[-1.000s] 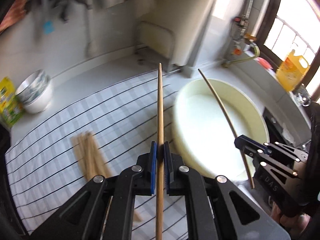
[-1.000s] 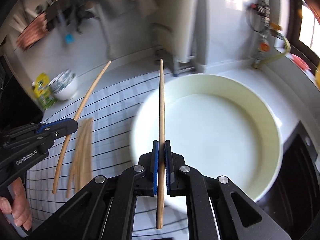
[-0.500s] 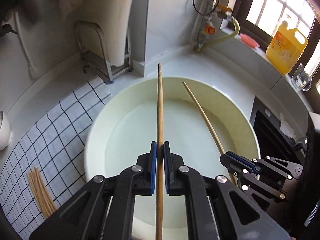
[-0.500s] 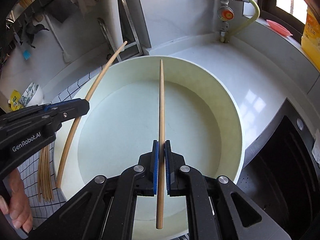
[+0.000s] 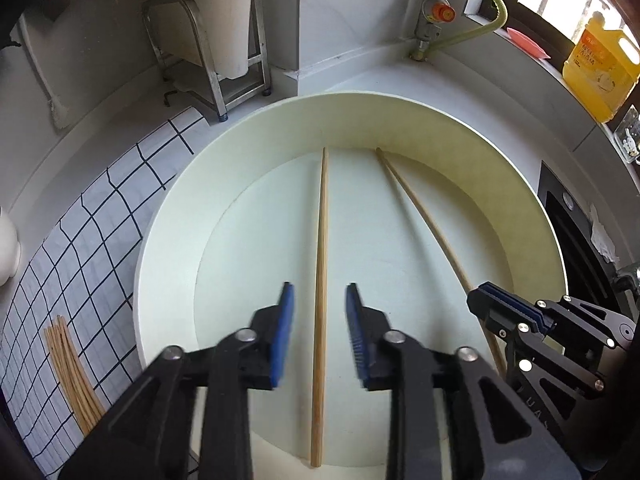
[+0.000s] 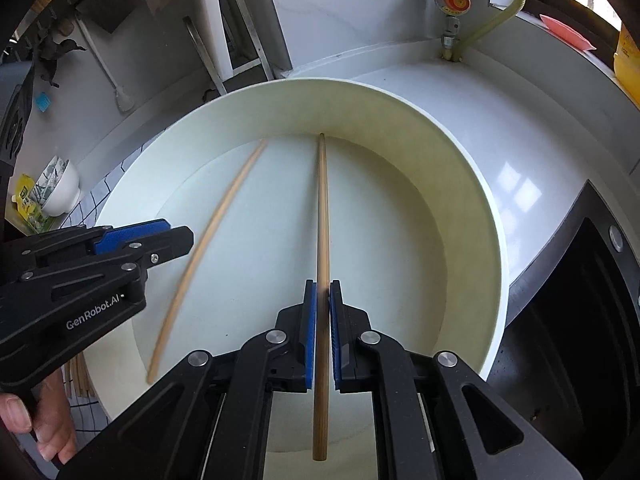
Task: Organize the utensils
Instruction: 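Open the right gripper to drop its chopstick into the basin while the left gripper releases its own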
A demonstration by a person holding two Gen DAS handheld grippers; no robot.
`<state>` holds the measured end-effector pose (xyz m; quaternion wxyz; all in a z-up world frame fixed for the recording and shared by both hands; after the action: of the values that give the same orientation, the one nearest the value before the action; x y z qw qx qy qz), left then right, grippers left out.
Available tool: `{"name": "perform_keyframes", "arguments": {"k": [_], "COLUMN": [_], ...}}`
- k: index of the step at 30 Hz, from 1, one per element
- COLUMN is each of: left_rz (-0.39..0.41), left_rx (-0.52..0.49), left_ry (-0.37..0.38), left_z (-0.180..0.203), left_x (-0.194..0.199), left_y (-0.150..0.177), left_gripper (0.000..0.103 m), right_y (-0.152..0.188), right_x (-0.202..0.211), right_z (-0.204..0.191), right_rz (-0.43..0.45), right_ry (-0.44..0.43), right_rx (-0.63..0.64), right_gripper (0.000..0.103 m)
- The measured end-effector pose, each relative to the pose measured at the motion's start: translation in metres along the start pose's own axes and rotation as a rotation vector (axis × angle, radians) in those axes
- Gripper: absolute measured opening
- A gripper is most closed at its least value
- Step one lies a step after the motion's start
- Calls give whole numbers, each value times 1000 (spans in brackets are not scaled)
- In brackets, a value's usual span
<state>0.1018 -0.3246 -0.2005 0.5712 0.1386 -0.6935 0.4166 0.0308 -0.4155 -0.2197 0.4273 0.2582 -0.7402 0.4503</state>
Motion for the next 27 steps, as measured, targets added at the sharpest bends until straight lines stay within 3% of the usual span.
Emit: {"name": "perform_keyframes", "arguments": {"k": [2, 13, 22, 27], "left_rz": [21, 45, 93, 133], "left_rx": [14, 70, 108, 144], "left_ry": [-17, -71, -103, -134], "left_z": [-6, -43, -80, -107], "left_x": [9, 51, 100, 126], "left_y": [-1, 22, 43, 58], "left_gripper": [49, 49, 51, 63], "right_y": [-1, 5, 15, 21], "right_x": [8, 33, 64, 75], "right_z": [-1, -26, -74, -109], "right_rz": [21, 51, 81, 88], "right_ry": [6, -20, -30, -48], "right_rx": [7, 26, 108, 158], "right_gripper": [12, 18, 24, 31]}}
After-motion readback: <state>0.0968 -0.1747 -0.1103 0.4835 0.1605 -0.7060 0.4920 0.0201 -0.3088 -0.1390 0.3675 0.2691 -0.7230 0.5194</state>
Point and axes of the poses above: each gripper's, at about its wrist camera, not at the fingertips, and x roughly against the way its jaws point, z to its right, y to its underside, the point moved 9 cm from there along -x, roughly the way its jaws point, and after that the axes turned 7 degrees about -x, right-handed, at the moved point
